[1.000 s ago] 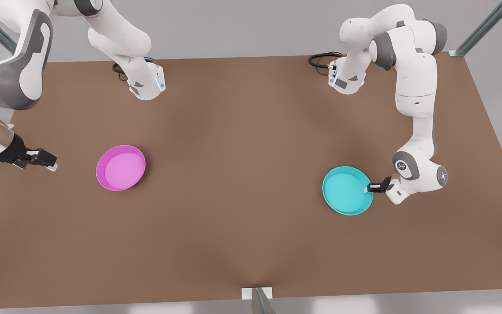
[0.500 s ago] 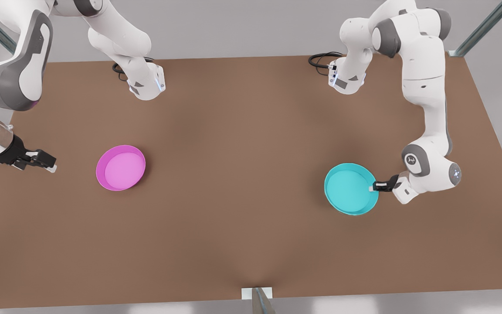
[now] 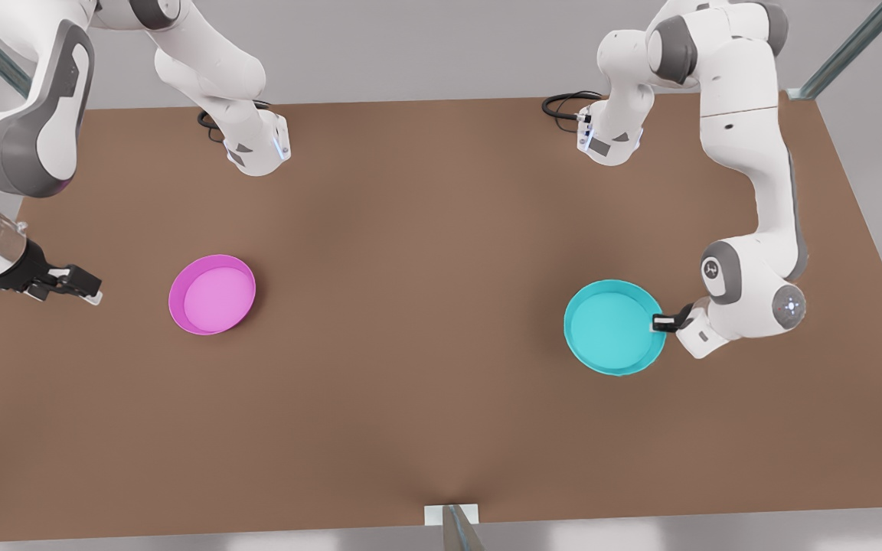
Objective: Flip the blue plate over with the left arm, and stack the pink plate on top of the blue plate with the right arm
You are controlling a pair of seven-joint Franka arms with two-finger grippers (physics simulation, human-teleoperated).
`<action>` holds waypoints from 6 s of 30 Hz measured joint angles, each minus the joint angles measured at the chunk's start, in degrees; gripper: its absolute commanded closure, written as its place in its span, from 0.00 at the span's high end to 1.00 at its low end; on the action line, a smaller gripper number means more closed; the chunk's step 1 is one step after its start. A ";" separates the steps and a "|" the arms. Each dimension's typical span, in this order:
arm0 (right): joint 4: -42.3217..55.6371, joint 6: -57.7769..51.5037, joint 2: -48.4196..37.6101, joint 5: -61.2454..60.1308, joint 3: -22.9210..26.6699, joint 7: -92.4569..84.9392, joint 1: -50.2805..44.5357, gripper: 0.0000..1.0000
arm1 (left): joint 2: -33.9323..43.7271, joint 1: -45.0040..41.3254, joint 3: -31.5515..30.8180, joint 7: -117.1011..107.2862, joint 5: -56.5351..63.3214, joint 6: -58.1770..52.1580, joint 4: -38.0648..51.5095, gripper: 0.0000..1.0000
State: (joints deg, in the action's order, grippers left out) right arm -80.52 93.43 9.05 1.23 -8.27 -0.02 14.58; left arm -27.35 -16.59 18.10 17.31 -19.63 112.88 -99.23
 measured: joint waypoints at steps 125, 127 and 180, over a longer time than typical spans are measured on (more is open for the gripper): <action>-42.71 35.08 17.76 -33.49 20.75 -67.21 -3.24 0.44 | 16.80 5.77 -18.71 -21.18 25.77 -29.12 17.14 1.00; -42.69 35.08 17.67 -33.48 20.75 -67.30 -3.33 0.38 | 16.71 5.75 -18.65 -21.18 25.78 -29.12 17.09 1.00; -33.96 45.36 15.16 -61.34 20.13 -16.11 -54.36 0.21 | 16.09 5.70 -18.62 -21.27 27.53 -28.33 16.70 1.00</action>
State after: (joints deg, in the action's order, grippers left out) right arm -114.48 138.79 24.21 -60.11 11.86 -16.13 -39.78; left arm -11.25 -10.89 -0.53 -3.96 7.90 84.55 -82.53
